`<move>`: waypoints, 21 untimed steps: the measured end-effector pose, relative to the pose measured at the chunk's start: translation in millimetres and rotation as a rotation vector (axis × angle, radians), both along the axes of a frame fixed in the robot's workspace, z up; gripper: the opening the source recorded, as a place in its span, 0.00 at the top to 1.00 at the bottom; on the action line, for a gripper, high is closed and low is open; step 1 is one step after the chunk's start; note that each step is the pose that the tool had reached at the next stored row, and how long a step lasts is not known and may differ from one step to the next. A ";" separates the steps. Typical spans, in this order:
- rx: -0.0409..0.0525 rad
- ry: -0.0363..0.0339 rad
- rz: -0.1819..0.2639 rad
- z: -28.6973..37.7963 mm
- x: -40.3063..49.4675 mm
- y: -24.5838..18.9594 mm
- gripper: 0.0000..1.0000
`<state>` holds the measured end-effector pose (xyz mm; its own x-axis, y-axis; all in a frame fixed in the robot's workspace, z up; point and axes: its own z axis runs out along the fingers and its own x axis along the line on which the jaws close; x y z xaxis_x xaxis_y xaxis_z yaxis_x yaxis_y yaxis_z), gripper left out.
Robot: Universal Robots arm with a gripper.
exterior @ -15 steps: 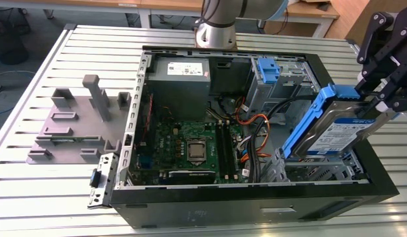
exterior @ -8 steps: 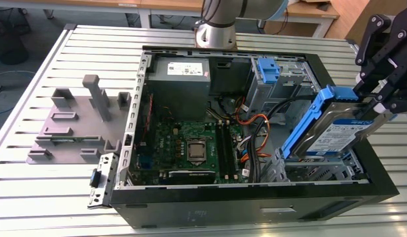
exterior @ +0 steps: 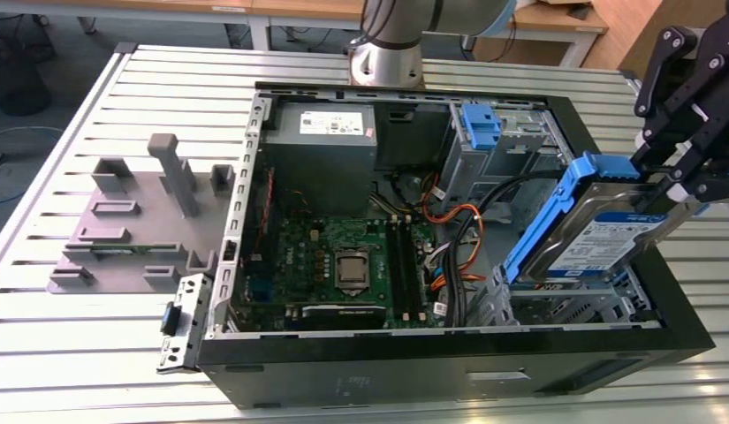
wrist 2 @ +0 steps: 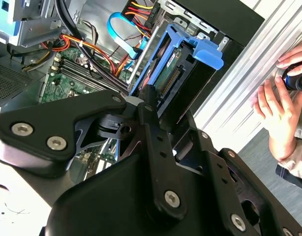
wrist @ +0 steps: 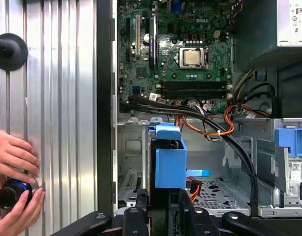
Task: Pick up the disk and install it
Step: 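Insert the disk into the insertion slot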
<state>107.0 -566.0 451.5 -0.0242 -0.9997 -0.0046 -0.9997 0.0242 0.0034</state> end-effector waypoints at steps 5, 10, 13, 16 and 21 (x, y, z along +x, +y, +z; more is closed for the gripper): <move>-0.0001 0.0000 0.000 0.0 0.6 0.1 0.65; 0.0003 0.0000 0.000 -0.8 0.8 0.1 0.65; -0.0001 0.0000 0.000 -1.2 0.8 0.0 0.65; 0.0000 0.0000 0.000 -1.5 0.8 0.1 0.65; 0.0002 -0.0002 0.000 -1.7 0.4 0.0 0.65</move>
<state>107.4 -566.0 449.8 -0.0241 -0.9997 -0.0048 -0.9997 0.0241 0.0032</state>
